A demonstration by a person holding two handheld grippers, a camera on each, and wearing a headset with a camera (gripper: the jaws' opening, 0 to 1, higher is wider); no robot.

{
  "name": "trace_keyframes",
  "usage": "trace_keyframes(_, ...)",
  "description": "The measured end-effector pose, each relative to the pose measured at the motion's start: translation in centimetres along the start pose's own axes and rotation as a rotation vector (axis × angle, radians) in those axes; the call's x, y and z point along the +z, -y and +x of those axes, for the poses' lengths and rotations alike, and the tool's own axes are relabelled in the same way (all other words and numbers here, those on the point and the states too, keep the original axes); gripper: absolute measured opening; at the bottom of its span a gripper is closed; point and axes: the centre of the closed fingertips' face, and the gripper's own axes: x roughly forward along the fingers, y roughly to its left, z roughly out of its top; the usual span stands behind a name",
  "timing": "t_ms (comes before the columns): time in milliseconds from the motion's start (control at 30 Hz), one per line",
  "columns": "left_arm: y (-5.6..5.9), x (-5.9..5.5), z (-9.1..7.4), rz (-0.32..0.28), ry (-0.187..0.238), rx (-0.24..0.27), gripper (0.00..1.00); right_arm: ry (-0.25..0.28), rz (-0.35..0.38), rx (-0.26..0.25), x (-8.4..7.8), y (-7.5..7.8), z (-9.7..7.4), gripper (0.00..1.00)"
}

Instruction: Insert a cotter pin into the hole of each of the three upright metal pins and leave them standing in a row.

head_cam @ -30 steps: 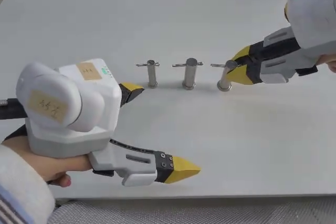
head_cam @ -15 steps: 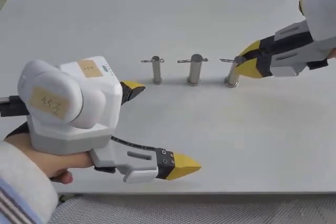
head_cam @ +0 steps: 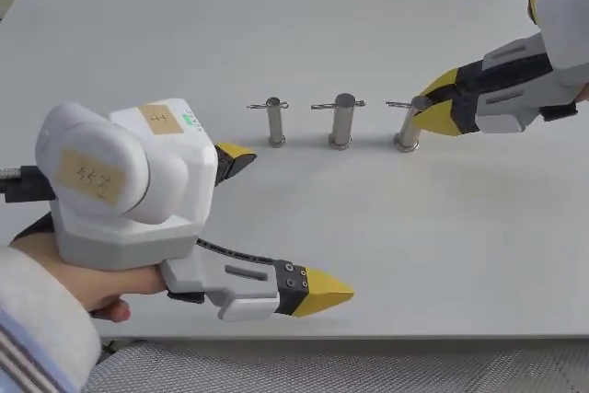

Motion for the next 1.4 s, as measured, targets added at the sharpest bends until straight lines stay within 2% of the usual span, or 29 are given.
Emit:
trace_keyframes(67, 0.0, 0.1, -0.1, 0.002, 0.001, 0.002, 0.97, 0.055, 0.042, -0.012, 0.9, 0.3, -0.6, 0.11)
trace_keyframes(133, -0.1, 0.2, -0.2, -0.003, 0.005, 0.004, 0.97, 0.087, 0.058, -0.045, 1.5, 0.8, -1.4, 0.20)
trace_keyframes(300, -0.7, 1.4, -0.9, -0.029, 0.047, 0.025, 0.97, 0.154, 0.098, -0.066, 2.8, 0.5, -3.6, 0.34)
trace_keyframes(333, -0.8, 1.5, -1.0, -0.033, 0.053, 0.027, 0.97, 0.160, 0.106, -0.063, 2.9, 0.3, -4.0, 0.38)
trace_keyframes(367, -1.0, 1.9, -1.2, -0.044, 0.070, 0.033, 0.97, 0.164, 0.146, -0.054, 3.0, -0.1, -4.4, 0.43)
trace_keyframes(467, -1.7, 2.7, -1.9, -0.063, 0.105, 0.055, 0.97, 0.169, 0.144, -0.060, 3.1, -0.9, -5.2, 0.64)
trace_keyframes(533, -2.2, 3.2, -2.4, -0.081, 0.127, 0.066, 0.97, 0.168, 0.156, -0.063, 3.2, -1.5, -5.6, 0.73)
trace_keyframes(767, -3.3, 4.1, -3.9, -0.110, 0.185, 0.101, 0.97, 0.201, 0.195, -0.103, 3.5, -2.9, -6.3, 0.87)
trace_keyframes(867, -3.5, 4.3, -4.6, -0.115, 0.206, 0.121, 0.98, 0.167, 0.209, -0.146, 2.8, -2.9, -6.8, 0.89)
trace_keyframes(900, -3.5, 4.2, -4.8, -0.120, 0.211, 0.124, 0.98, 0.166, 0.208, -0.145, 2.7, -3.0, -6.9, 0.89)
trace_keyframes(1033, -3.4, 3.9, -5.4, -0.134, 0.219, 0.128, 0.99, 0.163, 0.236, -0.155, 2.0, -3.8, -7.6, 0.92)
trace_keyframes(1100, -3.5, 3.5, -5.5, -0.149, 0.210, 0.133, 0.99, 0.164, 0.247, -0.168, 1.5, -3.6, -8.0, 0.92)
trace_keyframes(1233, -3.6, 2.9, -5.5, -0.157, 0.211, 0.143, 0.99, 0.192, 0.302, -0.179, 1.2, -4.2, -8.4, 0.93)
trace_keyframes(1300, -3.6, 2.7, -5.4, -0.182, 0.231, 0.141, 0.99, 0.191, 0.311, -0.185, 1.0, -4.5, -8.3, 0.96)
trace_keyframes(1333, -3.6, 2.4, -5.1, -0.213, 0.233, 0.136, 0.99, 0.189, 0.314, -0.186, 0.8, -4.6, -8.2, 0.96)
trace_keyframes(1400, -3.5, 2.0, -4.7, -0.212, 0.225, 0.136, 0.99, 0.187, 0.339, -0.190, 0.6, -4.6, -8.1, 0.95)
